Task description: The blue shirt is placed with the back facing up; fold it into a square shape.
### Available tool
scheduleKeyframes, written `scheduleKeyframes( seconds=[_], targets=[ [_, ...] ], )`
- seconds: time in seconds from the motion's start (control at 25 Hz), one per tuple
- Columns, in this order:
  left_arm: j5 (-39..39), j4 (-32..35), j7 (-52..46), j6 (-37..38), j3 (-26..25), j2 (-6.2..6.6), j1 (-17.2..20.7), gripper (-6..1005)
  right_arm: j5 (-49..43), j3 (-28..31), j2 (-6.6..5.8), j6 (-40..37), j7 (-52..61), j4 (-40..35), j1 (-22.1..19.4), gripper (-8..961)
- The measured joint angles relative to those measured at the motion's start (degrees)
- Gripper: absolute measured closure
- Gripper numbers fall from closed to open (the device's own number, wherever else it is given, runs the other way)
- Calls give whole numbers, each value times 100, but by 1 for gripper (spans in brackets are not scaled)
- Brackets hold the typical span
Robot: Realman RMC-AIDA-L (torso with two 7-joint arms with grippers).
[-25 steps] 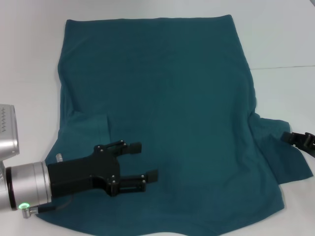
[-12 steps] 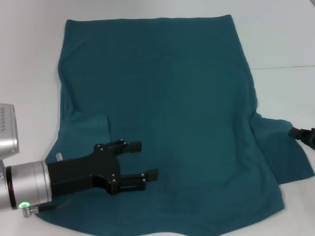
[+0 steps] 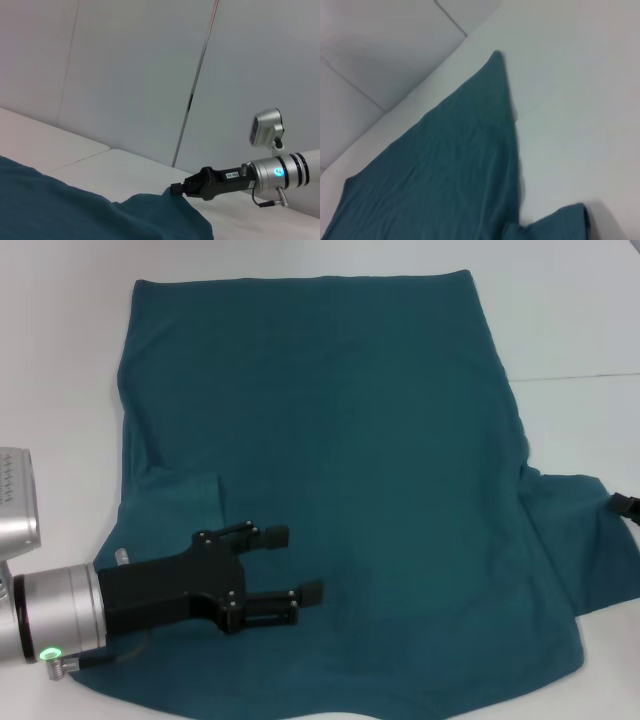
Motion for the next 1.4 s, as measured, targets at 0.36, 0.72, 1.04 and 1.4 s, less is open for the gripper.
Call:
scheduleKeyframes(
  seconds=[0.36, 0.72, 1.04, 1.4],
  targets=[
    [7, 11, -6, 1, 1, 0, -3, 110, 409, 22, -15, 180, -223, 1, 59, 954],
    [25, 45, -102, 1, 20, 0, -8, 111, 491, 20, -31, 382, -349, -28, 123, 953],
    [28, 62, -147, 1, 36, 0, -9, 111, 551, 14, -52, 399, -405, -55, 137, 954],
    [26, 62, -147, 1, 36, 0, -13, 110, 570, 13, -56, -123, -390, -66, 123, 953]
  ],
)
